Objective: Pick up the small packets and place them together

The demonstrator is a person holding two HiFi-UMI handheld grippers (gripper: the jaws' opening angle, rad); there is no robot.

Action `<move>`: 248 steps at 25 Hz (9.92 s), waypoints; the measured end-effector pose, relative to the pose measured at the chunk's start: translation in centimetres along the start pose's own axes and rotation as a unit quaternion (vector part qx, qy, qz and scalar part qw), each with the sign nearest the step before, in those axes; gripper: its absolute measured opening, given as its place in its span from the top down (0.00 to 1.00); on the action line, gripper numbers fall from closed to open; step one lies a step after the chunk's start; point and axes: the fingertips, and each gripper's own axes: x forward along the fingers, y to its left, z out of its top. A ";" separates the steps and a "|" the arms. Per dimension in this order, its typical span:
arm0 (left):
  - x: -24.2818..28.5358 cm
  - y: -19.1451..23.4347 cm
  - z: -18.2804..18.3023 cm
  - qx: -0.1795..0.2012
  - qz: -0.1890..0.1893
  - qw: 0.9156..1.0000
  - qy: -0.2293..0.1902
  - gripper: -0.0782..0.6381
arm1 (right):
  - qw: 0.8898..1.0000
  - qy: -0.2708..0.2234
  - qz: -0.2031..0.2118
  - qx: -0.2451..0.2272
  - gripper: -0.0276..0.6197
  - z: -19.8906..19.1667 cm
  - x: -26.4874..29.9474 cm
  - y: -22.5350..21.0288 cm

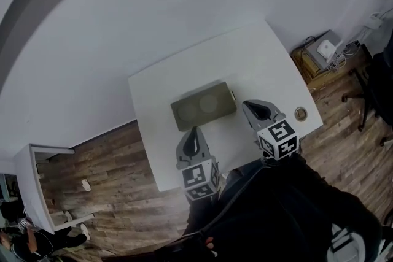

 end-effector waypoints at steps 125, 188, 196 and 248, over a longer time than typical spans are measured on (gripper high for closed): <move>12.2 4.8 -9.7 -0.034 -0.011 0.981 0.192 0.89 | 0.892 0.265 0.125 0.344 0.92 -12.8 7.0 -18.5; 12.5 4.3 -9.7 -0.043 -0.010 0.981 0.187 0.89 | 0.955 0.182 0.234 0.019 0.70 -2.5 5.0 -15.9; 12.5 4.3 -9.7 -0.046 -0.009 0.983 0.180 0.89 | 0.863 0.329 0.348 -0.163 0.69 -8.3 9.0 -7.9; 11.4 4.2 -9.2 -0.065 -0.027 0.982 0.174 0.89 | 0.824 0.391 0.261 -0.316 0.93 -6.1 10.2 -9.7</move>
